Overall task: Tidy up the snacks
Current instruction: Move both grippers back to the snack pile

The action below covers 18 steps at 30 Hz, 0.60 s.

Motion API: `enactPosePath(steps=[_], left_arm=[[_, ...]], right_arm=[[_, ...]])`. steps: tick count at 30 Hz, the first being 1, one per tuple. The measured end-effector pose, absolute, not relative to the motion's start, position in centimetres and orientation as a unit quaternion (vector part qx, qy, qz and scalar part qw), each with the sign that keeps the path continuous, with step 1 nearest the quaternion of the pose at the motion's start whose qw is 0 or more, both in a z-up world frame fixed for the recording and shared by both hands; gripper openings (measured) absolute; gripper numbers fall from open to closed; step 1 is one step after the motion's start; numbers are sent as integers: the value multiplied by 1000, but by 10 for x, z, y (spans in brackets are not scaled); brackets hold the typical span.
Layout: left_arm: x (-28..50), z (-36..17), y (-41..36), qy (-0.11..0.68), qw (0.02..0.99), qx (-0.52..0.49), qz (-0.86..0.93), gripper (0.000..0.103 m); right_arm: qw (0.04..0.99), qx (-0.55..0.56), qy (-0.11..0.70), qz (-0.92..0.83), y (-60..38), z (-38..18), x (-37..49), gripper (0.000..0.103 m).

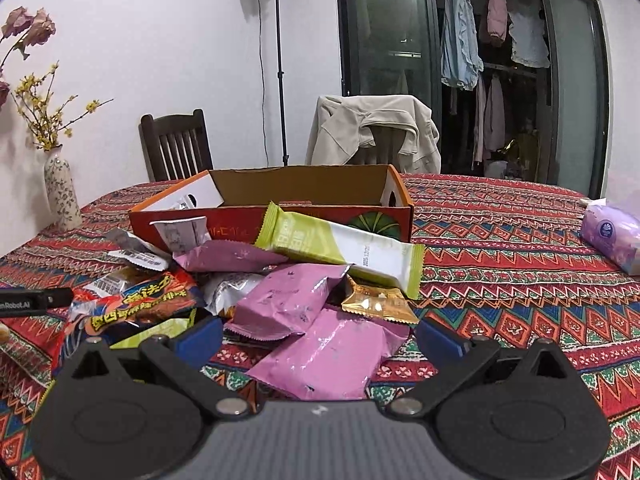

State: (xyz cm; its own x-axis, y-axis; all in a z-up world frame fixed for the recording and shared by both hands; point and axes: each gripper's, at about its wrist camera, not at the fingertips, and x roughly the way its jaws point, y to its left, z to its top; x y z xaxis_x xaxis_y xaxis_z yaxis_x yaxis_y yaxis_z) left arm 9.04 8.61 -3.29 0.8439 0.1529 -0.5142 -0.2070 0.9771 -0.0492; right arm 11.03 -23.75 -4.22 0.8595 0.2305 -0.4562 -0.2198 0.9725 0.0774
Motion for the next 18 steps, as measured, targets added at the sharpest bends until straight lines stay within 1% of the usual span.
enactPosePath(steps=[3, 5, 8, 11, 18], left_arm=[[94, -35, 92, 283, 952, -73, 91, 103], [101, -39, 98, 314, 941, -90, 86, 103], [104, -41, 95, 325, 939, -73, 90, 103], [109, -42, 84, 342, 933, -33, 105, 103], [108, -42, 87, 346, 933, -30, 90, 103]], right_arm=[[964, 14, 238, 115, -239, -42, 109, 103], [964, 17, 239, 113, -240, -42, 109, 103], [964, 19, 238, 113, -242, -42, 108, 103], [965, 22, 238, 112, -243, -42, 108, 103], [962, 27, 250, 107, -248, -47, 114, 103]])
